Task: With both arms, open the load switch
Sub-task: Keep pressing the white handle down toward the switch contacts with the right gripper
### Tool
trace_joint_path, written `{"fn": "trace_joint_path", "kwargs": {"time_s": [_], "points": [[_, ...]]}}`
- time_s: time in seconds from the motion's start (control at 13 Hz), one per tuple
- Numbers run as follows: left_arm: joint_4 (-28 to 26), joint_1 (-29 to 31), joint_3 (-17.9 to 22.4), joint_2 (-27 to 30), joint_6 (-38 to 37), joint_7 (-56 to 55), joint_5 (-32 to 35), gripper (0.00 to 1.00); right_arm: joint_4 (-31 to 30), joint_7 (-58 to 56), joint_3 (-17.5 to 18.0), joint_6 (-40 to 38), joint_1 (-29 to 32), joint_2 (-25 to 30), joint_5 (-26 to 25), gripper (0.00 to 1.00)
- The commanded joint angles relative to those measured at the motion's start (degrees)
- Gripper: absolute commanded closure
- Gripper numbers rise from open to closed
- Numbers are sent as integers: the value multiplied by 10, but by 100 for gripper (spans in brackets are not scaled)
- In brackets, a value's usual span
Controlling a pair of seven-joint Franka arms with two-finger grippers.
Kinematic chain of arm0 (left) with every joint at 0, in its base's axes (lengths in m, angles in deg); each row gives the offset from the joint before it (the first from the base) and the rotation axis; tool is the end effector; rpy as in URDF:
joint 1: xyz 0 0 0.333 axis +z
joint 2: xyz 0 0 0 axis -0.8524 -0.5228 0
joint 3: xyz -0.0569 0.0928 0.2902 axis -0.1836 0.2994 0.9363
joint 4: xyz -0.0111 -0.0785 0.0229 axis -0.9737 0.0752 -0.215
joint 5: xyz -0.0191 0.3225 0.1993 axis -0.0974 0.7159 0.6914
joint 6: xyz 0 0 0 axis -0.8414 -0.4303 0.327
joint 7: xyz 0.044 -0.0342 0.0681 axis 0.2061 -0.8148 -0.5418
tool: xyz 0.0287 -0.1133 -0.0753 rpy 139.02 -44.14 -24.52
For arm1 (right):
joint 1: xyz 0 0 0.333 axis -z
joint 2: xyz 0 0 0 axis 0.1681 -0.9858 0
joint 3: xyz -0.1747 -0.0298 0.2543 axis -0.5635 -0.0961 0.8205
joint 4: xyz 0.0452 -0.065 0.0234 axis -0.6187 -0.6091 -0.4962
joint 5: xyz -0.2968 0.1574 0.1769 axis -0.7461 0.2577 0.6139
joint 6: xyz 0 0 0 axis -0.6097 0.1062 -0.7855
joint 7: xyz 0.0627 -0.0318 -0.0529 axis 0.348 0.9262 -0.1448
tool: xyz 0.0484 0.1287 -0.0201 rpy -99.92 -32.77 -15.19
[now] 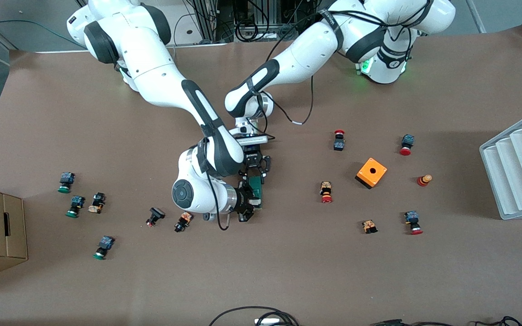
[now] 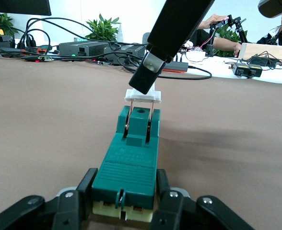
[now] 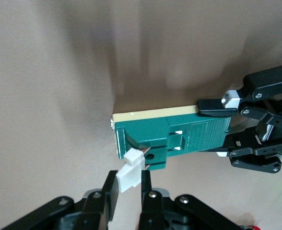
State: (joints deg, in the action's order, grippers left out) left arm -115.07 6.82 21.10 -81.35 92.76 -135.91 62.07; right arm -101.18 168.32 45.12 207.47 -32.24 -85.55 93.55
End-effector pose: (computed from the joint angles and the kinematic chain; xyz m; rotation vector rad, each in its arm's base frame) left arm 0.3720 -0.5657 0.0534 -2.4891 -0.2661 -1.8514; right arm 0.6130 0.4126 0.1959 -1.9576 2.0605 0.6264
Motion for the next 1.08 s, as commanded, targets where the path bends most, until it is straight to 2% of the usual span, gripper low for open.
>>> {"fn": "trace_joint_path", "kwargs": {"time_s": [0.0, 0.39, 1.0], "points": [[5, 1, -8, -13, 2, -4, -1, 45, -39, -4, 11, -8, -3, 22, -15, 77], [5, 1, -7, -14, 2, -5, -2, 45, -73, -17, 12, 1, -5, 42, -15, 77], [4, 0, -8, -14, 2, -5, -2, 45, -81, -16, 12, -4, -7, 63, -15, 77]]}}
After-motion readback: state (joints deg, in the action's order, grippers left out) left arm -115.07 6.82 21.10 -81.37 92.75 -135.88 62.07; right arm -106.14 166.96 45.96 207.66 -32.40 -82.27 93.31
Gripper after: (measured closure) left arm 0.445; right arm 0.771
